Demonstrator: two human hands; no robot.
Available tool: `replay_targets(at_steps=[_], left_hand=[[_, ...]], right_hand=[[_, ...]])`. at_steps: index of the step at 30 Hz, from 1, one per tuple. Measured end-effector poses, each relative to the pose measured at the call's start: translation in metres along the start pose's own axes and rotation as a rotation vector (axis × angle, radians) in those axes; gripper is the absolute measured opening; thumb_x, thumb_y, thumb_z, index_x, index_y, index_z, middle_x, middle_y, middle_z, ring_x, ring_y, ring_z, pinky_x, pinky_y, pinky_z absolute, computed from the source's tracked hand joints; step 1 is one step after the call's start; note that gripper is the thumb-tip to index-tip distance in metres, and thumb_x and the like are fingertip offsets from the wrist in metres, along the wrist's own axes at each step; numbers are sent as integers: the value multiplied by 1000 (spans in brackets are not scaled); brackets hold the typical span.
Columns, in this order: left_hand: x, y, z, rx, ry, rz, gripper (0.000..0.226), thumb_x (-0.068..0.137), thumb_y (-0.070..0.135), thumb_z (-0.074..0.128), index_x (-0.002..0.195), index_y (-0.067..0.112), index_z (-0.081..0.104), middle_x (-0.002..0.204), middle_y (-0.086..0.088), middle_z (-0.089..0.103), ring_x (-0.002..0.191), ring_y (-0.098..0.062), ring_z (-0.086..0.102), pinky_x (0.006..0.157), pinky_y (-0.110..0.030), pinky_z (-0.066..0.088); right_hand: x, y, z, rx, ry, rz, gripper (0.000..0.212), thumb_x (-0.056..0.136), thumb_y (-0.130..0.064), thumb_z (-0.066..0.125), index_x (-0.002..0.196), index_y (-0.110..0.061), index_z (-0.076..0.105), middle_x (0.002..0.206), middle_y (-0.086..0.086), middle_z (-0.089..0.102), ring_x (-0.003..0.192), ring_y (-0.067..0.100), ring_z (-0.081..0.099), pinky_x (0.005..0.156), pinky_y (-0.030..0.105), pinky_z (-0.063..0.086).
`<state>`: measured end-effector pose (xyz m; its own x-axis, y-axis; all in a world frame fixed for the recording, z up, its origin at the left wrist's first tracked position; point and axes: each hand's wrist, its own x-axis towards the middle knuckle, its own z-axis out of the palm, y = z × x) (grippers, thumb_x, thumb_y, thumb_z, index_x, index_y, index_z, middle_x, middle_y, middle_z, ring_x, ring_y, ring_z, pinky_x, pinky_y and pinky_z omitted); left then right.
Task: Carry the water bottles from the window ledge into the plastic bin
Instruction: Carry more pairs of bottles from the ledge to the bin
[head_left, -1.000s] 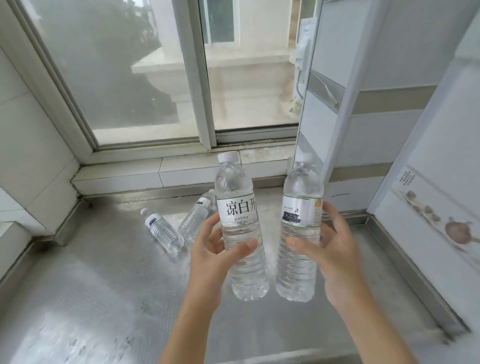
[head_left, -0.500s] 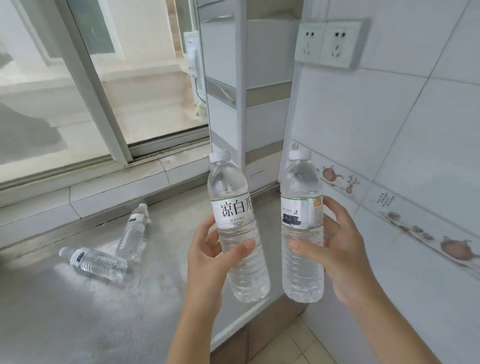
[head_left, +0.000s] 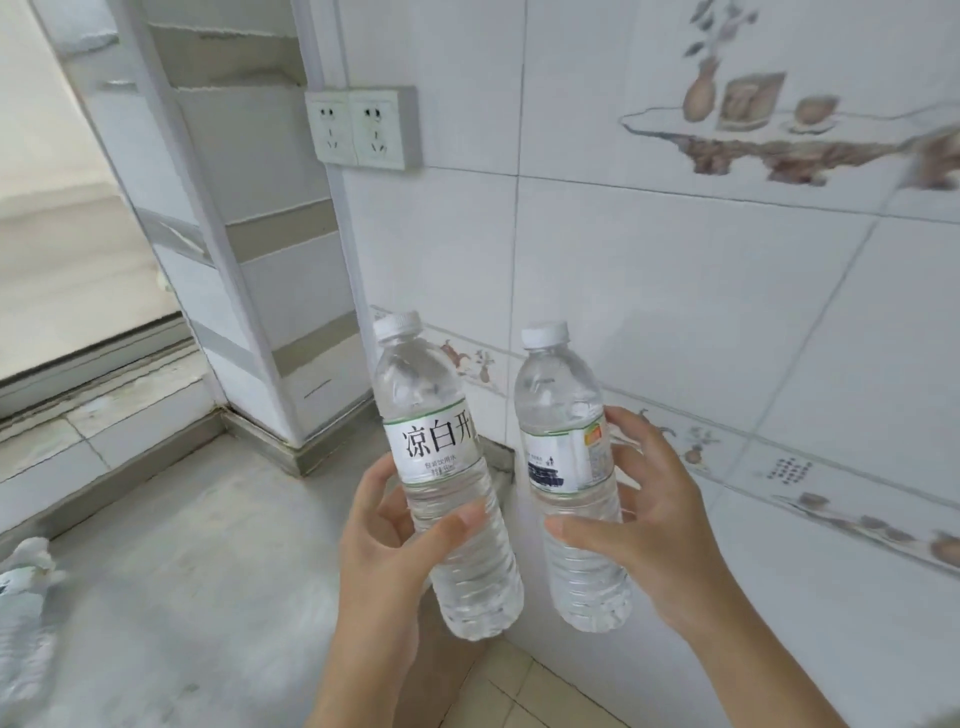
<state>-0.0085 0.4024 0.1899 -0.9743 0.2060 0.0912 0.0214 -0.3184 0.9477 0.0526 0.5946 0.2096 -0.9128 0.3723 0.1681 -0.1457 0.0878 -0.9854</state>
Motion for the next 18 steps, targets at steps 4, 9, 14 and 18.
replay_targets(at_steps=[4, 9, 14, 18], left_hand=[[-8, -23, 68, 6, -137, -62, 76, 43, 20, 87, 115, 18, 64, 96, -14, 76, 86, -30, 73, 75, -41, 59], [-37, -59, 155, 41, -262, -117, 78, 41, 22, 88, 116, 20, 65, 100, -13, 77, 94, -31, 72, 85, -46, 56], [-83, -95, 246, 41, -404, -215, 85, 38, 21, 87, 120, 14, 63, 97, -15, 77, 91, -33, 71, 87, -51, 54], [-127, -117, 314, 45, -522, -265, 82, 34, 20, 87, 114, 21, 65, 95, -13, 78, 91, -32, 70, 81, -46, 54]], right_hand=[[-18, 4, -71, -3, 141, 15, 87, 41, -11, 88, 112, -51, 57, 106, -5, 71, 88, 20, 72, 71, 36, 56], [-54, 10, -169, 25, 311, 37, 87, 43, -2, 86, 109, -52, 58, 105, -3, 70, 86, 17, 72, 64, 26, 55], [-109, 8, -270, 11, 466, 37, 88, 45, 2, 86, 112, -48, 58, 113, 0, 67, 89, 18, 72, 65, 26, 55], [-158, 2, -337, -2, 612, 51, 89, 41, -6, 85, 114, -48, 57, 112, 1, 69, 93, 19, 70, 77, 41, 58]])
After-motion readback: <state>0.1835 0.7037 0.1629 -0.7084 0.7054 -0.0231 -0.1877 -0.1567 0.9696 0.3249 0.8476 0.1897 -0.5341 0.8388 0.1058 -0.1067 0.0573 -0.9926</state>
